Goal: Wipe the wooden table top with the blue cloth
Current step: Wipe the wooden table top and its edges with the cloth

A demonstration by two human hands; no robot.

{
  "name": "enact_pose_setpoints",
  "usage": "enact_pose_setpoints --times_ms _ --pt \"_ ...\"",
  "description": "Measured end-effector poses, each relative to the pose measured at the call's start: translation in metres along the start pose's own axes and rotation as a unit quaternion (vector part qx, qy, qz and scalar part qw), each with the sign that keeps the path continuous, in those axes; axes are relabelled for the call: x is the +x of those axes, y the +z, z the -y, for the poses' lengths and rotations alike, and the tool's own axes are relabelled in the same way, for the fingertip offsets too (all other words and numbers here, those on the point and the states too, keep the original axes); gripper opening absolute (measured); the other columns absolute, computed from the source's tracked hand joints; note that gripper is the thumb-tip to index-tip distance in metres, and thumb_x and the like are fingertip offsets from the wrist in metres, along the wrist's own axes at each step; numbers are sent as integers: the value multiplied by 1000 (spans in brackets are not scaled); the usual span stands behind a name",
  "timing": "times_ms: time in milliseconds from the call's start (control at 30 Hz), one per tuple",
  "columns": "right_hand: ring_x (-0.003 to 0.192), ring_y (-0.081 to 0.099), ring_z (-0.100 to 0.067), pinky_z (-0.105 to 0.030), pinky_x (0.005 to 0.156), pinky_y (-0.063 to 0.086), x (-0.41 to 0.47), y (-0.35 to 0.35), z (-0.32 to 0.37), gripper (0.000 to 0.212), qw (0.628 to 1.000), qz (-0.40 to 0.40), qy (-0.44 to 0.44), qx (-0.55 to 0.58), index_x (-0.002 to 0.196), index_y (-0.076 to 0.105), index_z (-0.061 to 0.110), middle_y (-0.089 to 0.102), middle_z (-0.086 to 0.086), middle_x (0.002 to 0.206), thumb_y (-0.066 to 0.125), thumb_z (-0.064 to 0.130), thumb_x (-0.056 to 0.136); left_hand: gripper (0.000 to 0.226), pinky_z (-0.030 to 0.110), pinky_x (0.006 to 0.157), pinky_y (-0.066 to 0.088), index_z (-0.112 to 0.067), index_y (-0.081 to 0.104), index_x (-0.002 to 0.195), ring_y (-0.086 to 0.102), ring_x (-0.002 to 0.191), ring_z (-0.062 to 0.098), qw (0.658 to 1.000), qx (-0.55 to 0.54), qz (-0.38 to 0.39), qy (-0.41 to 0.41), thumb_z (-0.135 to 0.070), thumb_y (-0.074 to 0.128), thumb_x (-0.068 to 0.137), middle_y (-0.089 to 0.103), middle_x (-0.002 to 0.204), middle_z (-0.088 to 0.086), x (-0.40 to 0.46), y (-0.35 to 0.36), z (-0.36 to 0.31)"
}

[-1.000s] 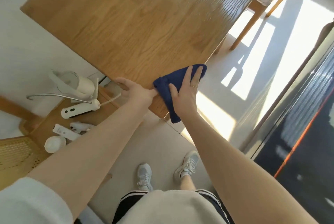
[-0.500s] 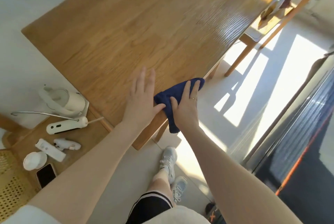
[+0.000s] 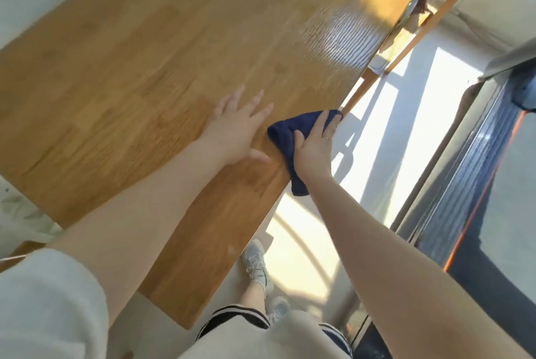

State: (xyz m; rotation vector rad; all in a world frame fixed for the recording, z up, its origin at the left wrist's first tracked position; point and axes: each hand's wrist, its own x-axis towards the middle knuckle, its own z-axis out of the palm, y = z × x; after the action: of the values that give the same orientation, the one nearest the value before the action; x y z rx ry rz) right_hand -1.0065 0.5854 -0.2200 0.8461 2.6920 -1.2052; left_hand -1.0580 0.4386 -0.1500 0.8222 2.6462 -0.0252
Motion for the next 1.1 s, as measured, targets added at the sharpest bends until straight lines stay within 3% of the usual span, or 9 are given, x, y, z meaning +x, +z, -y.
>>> enact_pose_setpoints --times_ms 100,200,333,533,700,833,933,1100 --pt "141 18 -30 -44 102 38 -18 6 -3 67 999 9 -38 -34 147 -7 13 -22 -11 153 35 30 98 102 44 115 -3 -27 2 150 -14 144 30 999 -3 40 34 -67 58 75 -8 159 0 20 1 -11" --pt "142 13 -31 -42 108 31 20 -10 2 66 998 4 -20 -54 146 -9 10 -21 -14 153 33 30 99 112 43 115 7 -24 -4 150 0 144 29 998 -4 45 53 -64 64 70 -2 159 4 26 5 -24" --pt "139 19 -36 -44 110 28 82 -42 8 66 995 -2 28 -91 147 -5 12 -17 -12 154 35 33 98 122 41 112 16 -19 -4 150 15 141 26 998 53 21 19 -68 67 63 7 158 3 28 6 -33" --pt "140 20 -30 -41 108 30 56 -35 8 66 999 29 26 16 147 -8 17 -22 -7 154 35 28 98 124 43 108 19 -24 4 148 19 133 29 996 75 40 26 -72 70 54 18 147 5 37 -5 -34" --pt "143 9 -26 -37 112 19 114 -61 9 69 998 26 42 43 147 -10 18 -23 -6 154 38 28 98 121 42 108 18 -20 -3 149 20 134 26 997 42 34 -46 -73 64 63 23 144 2 43 -8 -46" --pt "143 9 -26 -36 111 19 172 -94 15 69 998 20 51 30 147 -9 20 -19 -5 155 38 28 98 109 41 103 19 -26 7 149 26 125 24 993 37 46 -103 -83 46 65 30 133 2 58 -19 -58" --pt "143 8 -27 -38 111 20 176 -103 11 70 996 65 44 34 146 -11 20 -22 -5 154 39 27 98 109 40 102 20 -25 10 149 29 121 22 993 34 34 -105 -82 50 64 27 130 4 79 -40 -73" --pt "143 -5 -25 -35 111 17 142 -103 -4 68 985 148 -9 82 145 -18 19 -32 -6 150 33 17 99 107 40 105 17 -21 8 149 27 129 23 995 9 -14 -101 -72 57 70 20 142 4 126 -66 -98"
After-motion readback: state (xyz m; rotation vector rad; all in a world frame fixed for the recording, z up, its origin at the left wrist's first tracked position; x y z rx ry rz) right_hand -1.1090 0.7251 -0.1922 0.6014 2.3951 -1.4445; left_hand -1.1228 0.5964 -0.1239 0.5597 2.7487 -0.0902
